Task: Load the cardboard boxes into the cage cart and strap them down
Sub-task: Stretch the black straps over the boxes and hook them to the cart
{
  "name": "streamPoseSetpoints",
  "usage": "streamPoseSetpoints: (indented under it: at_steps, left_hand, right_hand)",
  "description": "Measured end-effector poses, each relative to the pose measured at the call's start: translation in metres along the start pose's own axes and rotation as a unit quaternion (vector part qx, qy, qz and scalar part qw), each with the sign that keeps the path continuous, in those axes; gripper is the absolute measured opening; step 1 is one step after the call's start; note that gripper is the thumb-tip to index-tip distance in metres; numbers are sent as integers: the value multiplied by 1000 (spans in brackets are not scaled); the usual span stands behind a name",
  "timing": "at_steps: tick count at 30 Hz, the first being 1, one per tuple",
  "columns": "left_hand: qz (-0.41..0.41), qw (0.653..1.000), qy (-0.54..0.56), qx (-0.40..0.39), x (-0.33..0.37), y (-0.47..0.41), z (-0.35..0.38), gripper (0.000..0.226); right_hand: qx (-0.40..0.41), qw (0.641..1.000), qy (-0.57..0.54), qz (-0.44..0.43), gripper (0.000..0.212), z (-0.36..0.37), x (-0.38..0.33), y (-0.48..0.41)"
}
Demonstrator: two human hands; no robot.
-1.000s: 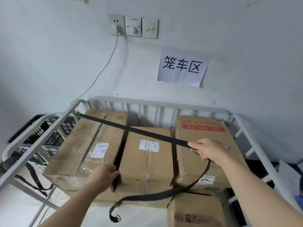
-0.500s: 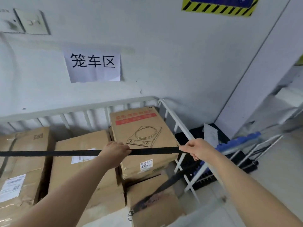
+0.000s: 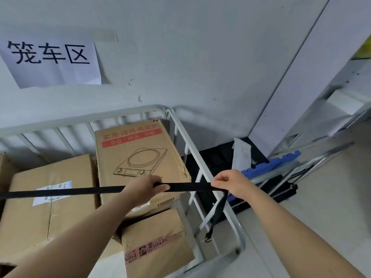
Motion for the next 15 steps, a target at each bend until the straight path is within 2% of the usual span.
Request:
streamPoseSetpoints:
  at_steps: [4,7,12,15]
  left_hand:
    - [16,1000,1,-23,30,-45,19,26]
    - [-2,999,-10,-49,32,-70,36,20]
    - [-43,991,-79,-102,6,-101,63,27]
    - [-42,990,-49,-123,8,-118,82,27]
  right_hand:
    - [-26,1000,0,-16,6,8,13,-35]
    - [-33,999,4,-17,11,8,25,-55]
    - [-6,999,-14,37,25,-13,64,-83]
    - [-23,997,-32,70,27,-14,87,-100]
Point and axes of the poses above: each hand's wrist, its own y-axis away from the middle knuckle, its own z-axis out of the palm, x = y × z, the point moved 3 cm from there along -y, towards the middle knuckle, and after that the axes turned 15 degrees about z, right-handed, at the moved point
